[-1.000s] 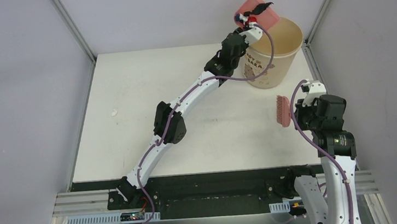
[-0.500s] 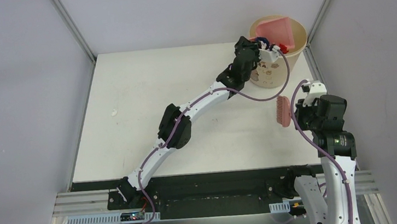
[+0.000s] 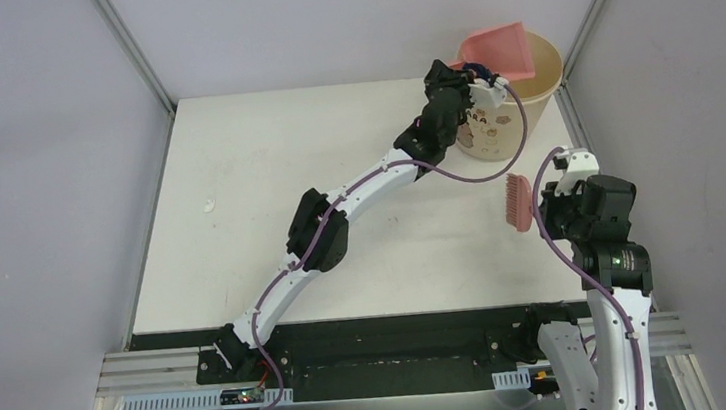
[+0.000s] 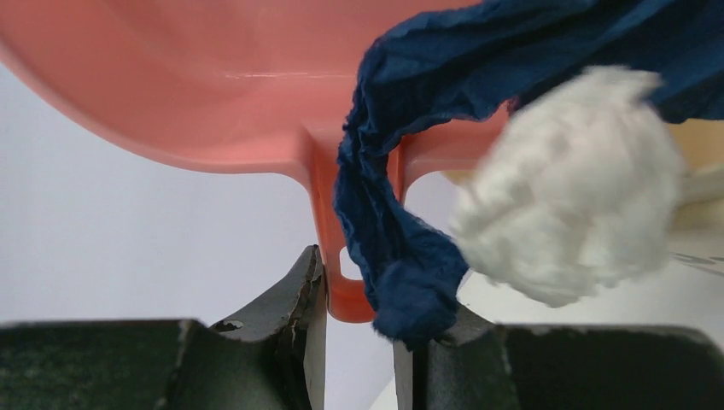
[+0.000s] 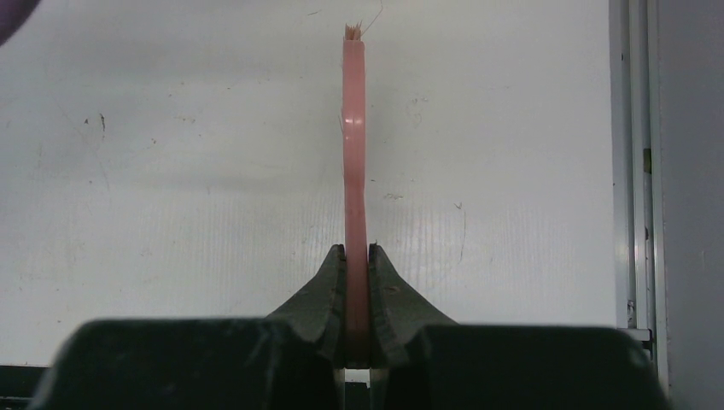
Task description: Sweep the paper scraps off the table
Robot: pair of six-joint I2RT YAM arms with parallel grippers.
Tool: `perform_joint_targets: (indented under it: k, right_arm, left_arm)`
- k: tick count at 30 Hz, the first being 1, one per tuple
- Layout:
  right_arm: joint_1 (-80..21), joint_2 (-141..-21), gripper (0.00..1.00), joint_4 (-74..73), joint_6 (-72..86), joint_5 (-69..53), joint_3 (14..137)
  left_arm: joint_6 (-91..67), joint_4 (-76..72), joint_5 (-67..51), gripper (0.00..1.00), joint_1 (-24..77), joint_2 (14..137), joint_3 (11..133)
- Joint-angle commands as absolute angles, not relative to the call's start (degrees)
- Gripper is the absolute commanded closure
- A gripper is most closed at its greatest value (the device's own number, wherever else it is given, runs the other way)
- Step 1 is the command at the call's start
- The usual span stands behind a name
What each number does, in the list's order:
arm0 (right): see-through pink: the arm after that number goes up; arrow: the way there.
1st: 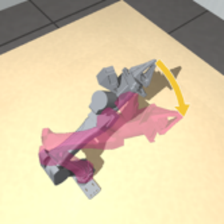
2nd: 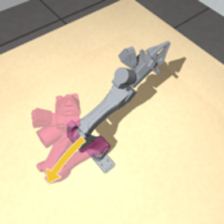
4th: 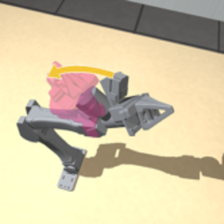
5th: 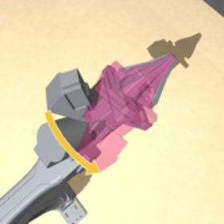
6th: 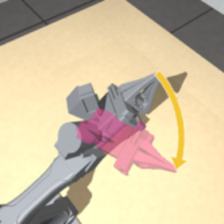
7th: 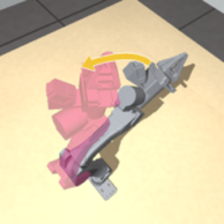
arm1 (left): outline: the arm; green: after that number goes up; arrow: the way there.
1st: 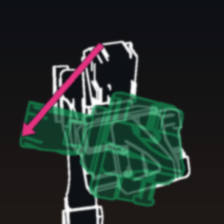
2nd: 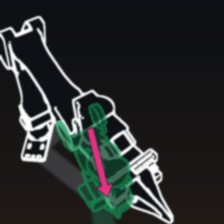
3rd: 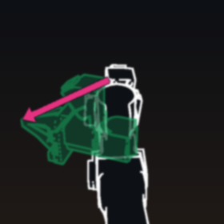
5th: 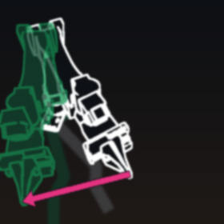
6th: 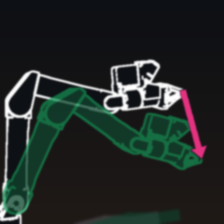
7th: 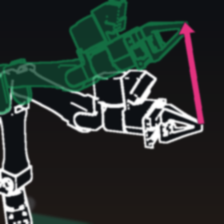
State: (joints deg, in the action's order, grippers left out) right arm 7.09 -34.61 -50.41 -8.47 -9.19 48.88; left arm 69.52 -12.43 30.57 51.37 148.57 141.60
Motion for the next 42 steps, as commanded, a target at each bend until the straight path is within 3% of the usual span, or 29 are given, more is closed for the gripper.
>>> perform_joint_targets:
  k: [1, 7, 24, 30, 42]
  right_arm:
    - [7.9, -33.4, 1.0, -47.5, -8.4, -9.8, 48.8]
    - [8.4, -32.8, 1.0, -47.5, -8.5, -10.0, 48.7]
    - [8.9, -32.9, 1.0, -47.5, -8.7, -10.5, 48.7]
    - [8.9, -32.7, 1.0, -47.5, -8.8, -10.6, 48.7]
    - [9.0, -32.1, 1.0, -46.9, -8.6, -10.6, 48.3]
  left_arm:
    - [60.8, -13.6, 33.6, 1.0, 51.8, 141.2, 143.8]
    - [49.4, -5.6, 34.4, 1.0, 51.9, 138.3, 145.7]
    - [42.4, 1.4, 37.8, 1.0, 51.5, 135.2, 144.7]
    - [32.7, 9.4, 40.4, 1.0, 53.1, 126.1, 133.6]
    - [7.9, 46.7, 34.0, 1.0, 58.8, 111.8, 122.1]
